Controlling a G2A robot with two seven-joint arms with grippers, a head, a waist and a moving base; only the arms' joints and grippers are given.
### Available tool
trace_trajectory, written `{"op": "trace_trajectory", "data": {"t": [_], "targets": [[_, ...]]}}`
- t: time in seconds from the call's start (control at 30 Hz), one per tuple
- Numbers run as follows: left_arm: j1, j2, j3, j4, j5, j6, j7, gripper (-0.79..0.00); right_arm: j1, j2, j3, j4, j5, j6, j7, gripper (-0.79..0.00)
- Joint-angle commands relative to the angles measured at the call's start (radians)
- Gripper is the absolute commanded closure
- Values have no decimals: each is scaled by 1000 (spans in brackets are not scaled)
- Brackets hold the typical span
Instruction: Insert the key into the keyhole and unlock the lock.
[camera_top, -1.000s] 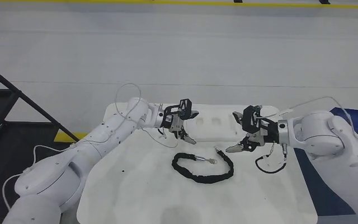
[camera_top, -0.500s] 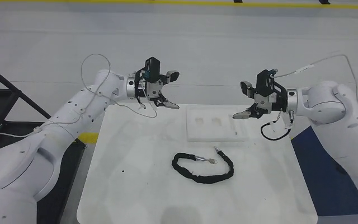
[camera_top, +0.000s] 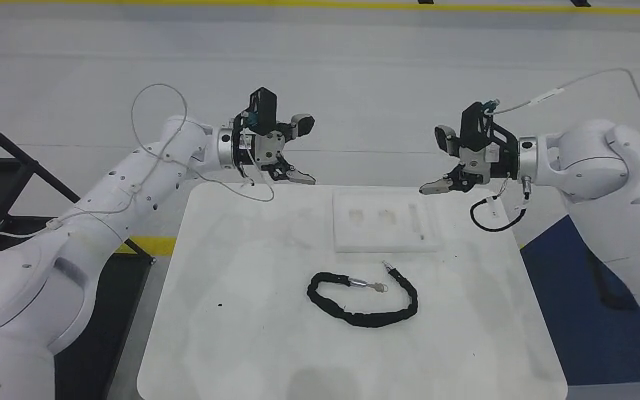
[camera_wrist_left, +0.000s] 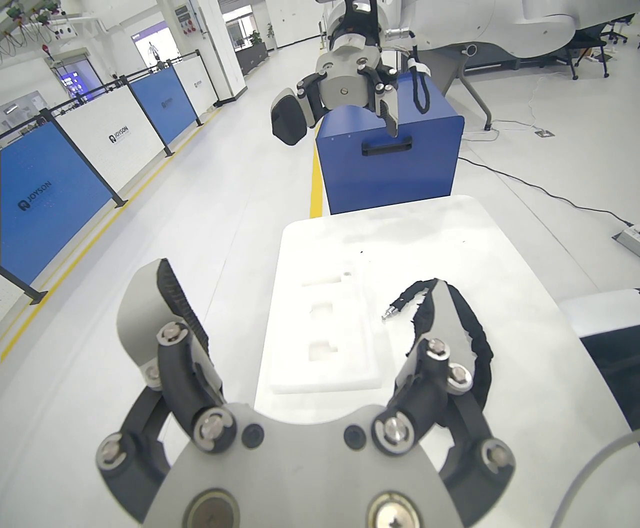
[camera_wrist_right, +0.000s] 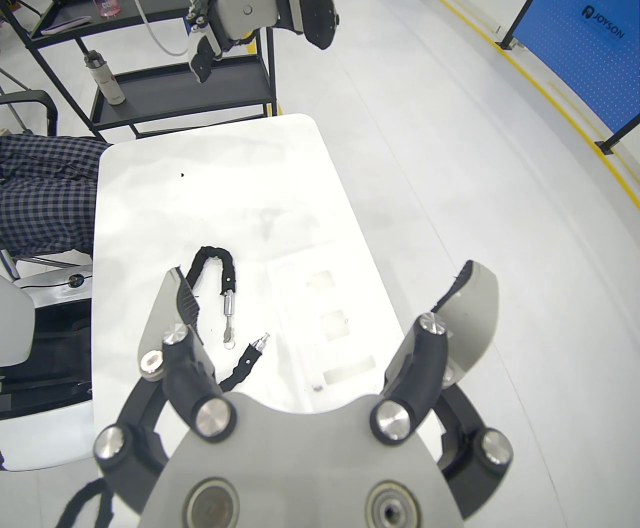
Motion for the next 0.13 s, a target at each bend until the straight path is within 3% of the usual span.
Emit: {"op": "trace_trajectory", "data": {"t": [0.0,0.1], "targets": [[0,0,0,0,0,0,0,-785,0,0,0,0,0,0,0,-785],[0,0,0,0,0,0,0,-785,0,0,0,0,0,0,0,-785]]}}
